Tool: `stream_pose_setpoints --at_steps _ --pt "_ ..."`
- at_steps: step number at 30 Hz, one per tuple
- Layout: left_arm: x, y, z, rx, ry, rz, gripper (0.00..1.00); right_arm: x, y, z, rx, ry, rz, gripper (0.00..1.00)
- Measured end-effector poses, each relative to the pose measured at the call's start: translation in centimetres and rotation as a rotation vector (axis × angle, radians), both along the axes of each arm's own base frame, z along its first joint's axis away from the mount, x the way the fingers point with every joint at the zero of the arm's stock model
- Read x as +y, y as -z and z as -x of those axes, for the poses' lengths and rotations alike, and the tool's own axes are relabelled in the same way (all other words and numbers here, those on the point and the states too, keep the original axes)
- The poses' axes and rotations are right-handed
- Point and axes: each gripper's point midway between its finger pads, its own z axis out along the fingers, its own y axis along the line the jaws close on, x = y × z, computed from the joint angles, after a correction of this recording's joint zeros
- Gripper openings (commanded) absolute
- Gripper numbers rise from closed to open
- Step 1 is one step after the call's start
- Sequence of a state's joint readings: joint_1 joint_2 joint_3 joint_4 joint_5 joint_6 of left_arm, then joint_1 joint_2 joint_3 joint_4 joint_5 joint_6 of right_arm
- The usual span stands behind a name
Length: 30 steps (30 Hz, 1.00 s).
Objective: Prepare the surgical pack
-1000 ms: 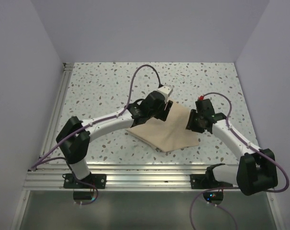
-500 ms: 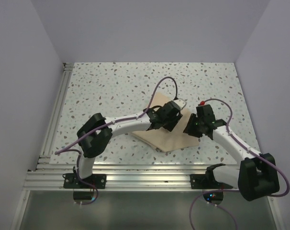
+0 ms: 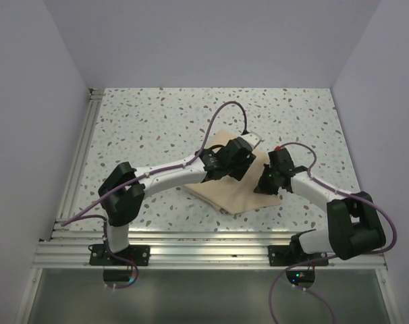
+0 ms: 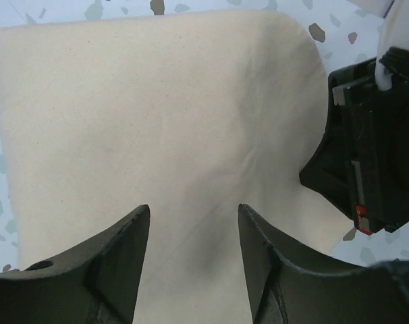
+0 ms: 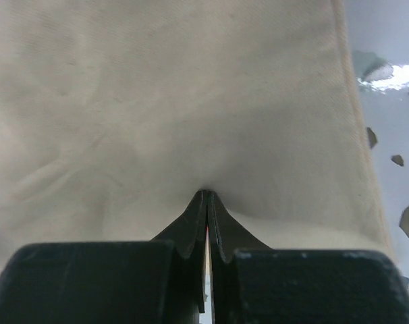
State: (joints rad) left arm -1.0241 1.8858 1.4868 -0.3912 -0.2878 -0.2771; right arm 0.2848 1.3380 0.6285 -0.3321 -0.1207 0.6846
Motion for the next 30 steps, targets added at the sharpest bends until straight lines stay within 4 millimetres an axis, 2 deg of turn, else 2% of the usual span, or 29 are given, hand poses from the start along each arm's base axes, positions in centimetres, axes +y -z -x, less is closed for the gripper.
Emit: stream_pose_setpoints --at_steps 3,11,17,21,30 --pt "-0.1 -0.6 -0.1 -0.006 0.001 0.011 0.59 -0.8 1.2 0.9 0.058 0.037 0.055 0.0" --pt "0.1 0.0 0.1 0.007 0.007 -0.012 0.59 -3.2 1.3 1.9 0.085 0.186 0.149 0.0" --pt "-0.8 0.6 0.1 0.026 0.029 -0.01 0.57 -4.4 1.3 3.0 0.108 0.24 0.188 0.0" --pt "-1.4 1.7 0.1 0.049 0.044 -0.025 0.56 -4.4 1.3 3.2 0.108 0.251 0.185 0.0" --pt "-1.2 4.8 0.5 0.108 0.07 -0.12 0.52 -4.4 1.5 3.2 0.107 0.259 0.178 0.0"
